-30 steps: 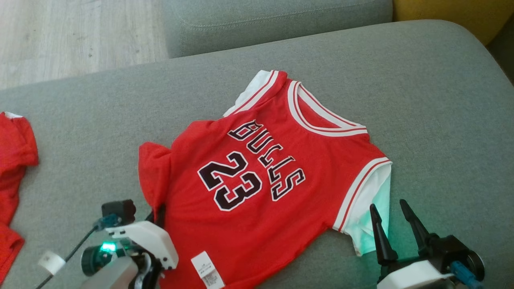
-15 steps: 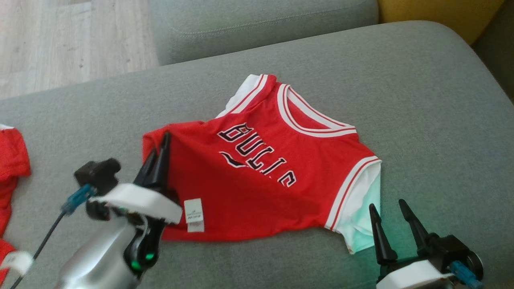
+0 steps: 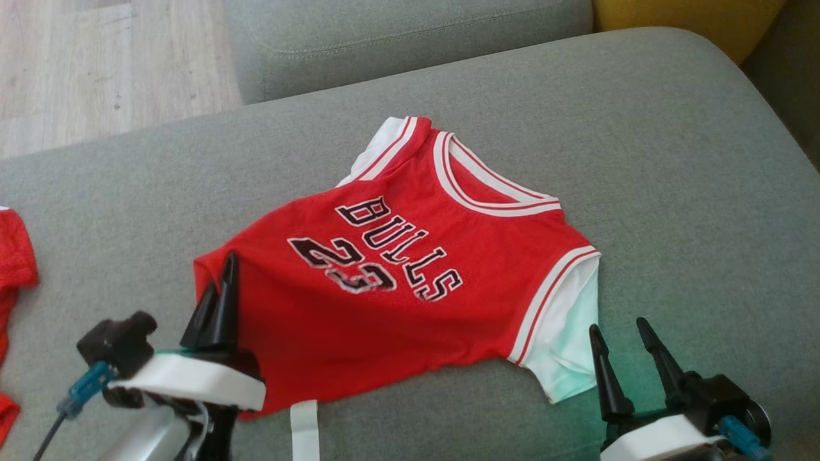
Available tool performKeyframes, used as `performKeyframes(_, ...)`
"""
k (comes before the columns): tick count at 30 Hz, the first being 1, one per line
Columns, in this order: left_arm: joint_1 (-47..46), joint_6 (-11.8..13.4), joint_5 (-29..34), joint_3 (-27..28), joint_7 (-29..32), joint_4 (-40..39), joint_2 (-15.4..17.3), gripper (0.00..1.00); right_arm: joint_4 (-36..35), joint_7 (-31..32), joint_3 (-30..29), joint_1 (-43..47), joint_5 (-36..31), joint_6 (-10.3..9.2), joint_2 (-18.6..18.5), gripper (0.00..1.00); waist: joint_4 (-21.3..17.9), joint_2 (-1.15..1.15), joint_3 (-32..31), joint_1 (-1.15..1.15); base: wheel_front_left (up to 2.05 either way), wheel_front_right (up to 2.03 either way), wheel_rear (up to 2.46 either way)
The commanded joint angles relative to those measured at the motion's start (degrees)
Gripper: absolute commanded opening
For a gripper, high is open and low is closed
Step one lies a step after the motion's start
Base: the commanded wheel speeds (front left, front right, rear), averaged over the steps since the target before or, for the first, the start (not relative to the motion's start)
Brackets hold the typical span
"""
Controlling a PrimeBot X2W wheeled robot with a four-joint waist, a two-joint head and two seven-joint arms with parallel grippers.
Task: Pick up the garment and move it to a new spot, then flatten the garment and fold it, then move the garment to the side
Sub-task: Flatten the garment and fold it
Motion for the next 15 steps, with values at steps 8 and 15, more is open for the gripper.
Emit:
performKeyframes(8, -12.2, 1.2, 1.7, 3.3, 2.0, 9.5, 0.9, 0.0, -1.5, -0.6, 2.1, -3.9, 0.0, 0.39, -0.2, 1.0, -0.9, 0.0, 1.2, 0.0, 0.0, 0.0, 0.0)
performKeyframes(15, -20.6, 0.7, 4.0, 2.0, 4.3, 23.0, -0.4, 0.0, -1.4, -0.6, 2.6, -4.8, 0.0, 0.39, -0.2, 1.0, -2.9, 0.0, 2.4, 0.0, 0.0, 0.0, 0.0)
